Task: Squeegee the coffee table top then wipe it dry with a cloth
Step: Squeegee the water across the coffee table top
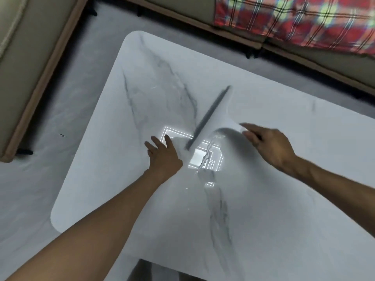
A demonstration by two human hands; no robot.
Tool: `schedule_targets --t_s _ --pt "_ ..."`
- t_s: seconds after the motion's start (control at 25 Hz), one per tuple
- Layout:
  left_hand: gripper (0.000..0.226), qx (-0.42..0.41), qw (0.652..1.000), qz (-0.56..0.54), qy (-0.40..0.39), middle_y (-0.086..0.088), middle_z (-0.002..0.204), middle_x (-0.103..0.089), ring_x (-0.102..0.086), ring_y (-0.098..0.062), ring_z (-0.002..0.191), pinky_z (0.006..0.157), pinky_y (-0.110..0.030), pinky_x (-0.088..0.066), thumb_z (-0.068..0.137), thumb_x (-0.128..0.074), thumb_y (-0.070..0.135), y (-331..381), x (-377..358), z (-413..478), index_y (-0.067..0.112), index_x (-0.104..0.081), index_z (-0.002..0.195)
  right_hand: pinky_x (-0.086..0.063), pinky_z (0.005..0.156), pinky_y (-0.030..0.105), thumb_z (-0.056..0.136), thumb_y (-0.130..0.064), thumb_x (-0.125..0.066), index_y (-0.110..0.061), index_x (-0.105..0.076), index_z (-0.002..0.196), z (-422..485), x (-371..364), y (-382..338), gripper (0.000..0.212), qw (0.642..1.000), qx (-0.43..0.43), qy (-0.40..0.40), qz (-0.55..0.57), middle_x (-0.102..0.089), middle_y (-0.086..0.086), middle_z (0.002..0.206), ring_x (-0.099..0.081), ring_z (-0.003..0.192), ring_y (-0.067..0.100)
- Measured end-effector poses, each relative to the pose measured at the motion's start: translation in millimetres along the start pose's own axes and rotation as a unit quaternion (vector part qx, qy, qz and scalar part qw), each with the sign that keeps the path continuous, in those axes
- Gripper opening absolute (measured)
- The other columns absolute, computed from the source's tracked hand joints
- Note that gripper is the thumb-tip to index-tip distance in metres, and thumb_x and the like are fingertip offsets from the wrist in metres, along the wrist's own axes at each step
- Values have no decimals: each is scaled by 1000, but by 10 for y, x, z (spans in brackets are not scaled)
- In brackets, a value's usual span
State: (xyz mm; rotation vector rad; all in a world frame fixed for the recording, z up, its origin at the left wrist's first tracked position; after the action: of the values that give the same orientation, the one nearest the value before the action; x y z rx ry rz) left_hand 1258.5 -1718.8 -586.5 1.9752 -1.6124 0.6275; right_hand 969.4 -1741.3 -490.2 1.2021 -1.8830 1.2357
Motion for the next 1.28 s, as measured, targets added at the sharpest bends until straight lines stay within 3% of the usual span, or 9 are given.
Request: schedule_targets --t_s 0.08,0.16,0.2,0.32,0.48,0.64,0.84,1.04,1.28 --pt "69 -3 998 -51 20 -31 152 -19 -21 -53 138 111 -50 -27 90 -45 22 -63 128 9 6 -13 149 -45 89 36 97 -53 -38 -49 -49 131 579 29 -476 36 998 57 9 -3 -68 -11 121 -61 112 26" --pt "43 24 975 -160 155 -13 121 -61 -58 -35 98 81 -38 -47 85 -41 14 -371 403 -58 17 -42 128 -41 89 35 98 -51 -37 -49 -50 132 1110 -77 -1131 37 991 130 -34 -29 -63 -12 130 -57 117 26" --pt "35 64 955 -198 214 -6 104 -67 -56 -27 79 70 -32 -43 82 -41 11 -583 531 -127 20 -49 115 -41 89 36 98 -50 -37 -49 -50 132 1306 -178 -1456 37 983 166 -59 -49 -62 -11 132 -56 118 27" --pt "24 160 927 -211 265 -6 98 -66 -53 -26 77 69 -30 -37 83 -45 7 -1163 711 -233 18 -54 102 -40 95 38 98 -49 -35 -46 -52 132 1600 -601 -2313 38 958 247 -120 -83 -60 -9 134 -54 120 25" --pt "24 162 934 -199 248 -10 112 -56 -57 -33 97 72 -32 -35 82 -47 9 -1476 772 -169 15 -52 105 -38 94 40 100 -45 -33 -41 -53 133 1642 -1051 -2864 38 949 265 -147 -84 -59 -6 134 -50 122 26" --pt "26 121 941 -224 222 -10 118 -53 -57 -32 100 73 -32 -40 85 -50 12 -1361 804 -47 13 -51 110 -40 93 38 99 -48 -33 -44 -50 134 1654 -902 -2344 39 971 203 -102 -76 -60 -4 135 -52 122 29" --pt "37 31 938 -303 167 -5 124 -56 -55 -25 109 80 -29 -40 83 -57 16 -703 723 23 17 -49 119 -41 74 34 99 -50 -36 -47 -53 129 1131 -270 -747 35 998 34 -33 -43 -70 -1 117 -61 101 32" --pt "79 -63 989 -100 85 -24 154 -16 -15 -45 142 114 -45 -26 86 -55 22 125 419 112 3 -11 150 -50 76 38 98 -58 -27 -52 -52 123 195 174 186 36 996 -68 -29 -50 -71 -6 96 -61 88 28" --pt "91 -43 999 -9 5 -40 151 -3 -4 -61 137 114 -54 -17 87 -49 26 316 322 277 11 13 151 -48 90 45 99 -43 -34 -31 -56 128 922 463 154 39 989 -123 49 59 -68 11 107 -58 104 40"
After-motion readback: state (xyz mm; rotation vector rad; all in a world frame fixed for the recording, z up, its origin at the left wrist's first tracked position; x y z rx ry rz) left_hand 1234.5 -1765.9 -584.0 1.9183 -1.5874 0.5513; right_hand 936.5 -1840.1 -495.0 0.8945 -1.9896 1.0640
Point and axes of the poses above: each hand's wrist, its own z-axis towards the middle knuckle, its own x-axis out of the back of the hand, y = z × x, the point moved 6 cm from there along z, towards the middle knuckle
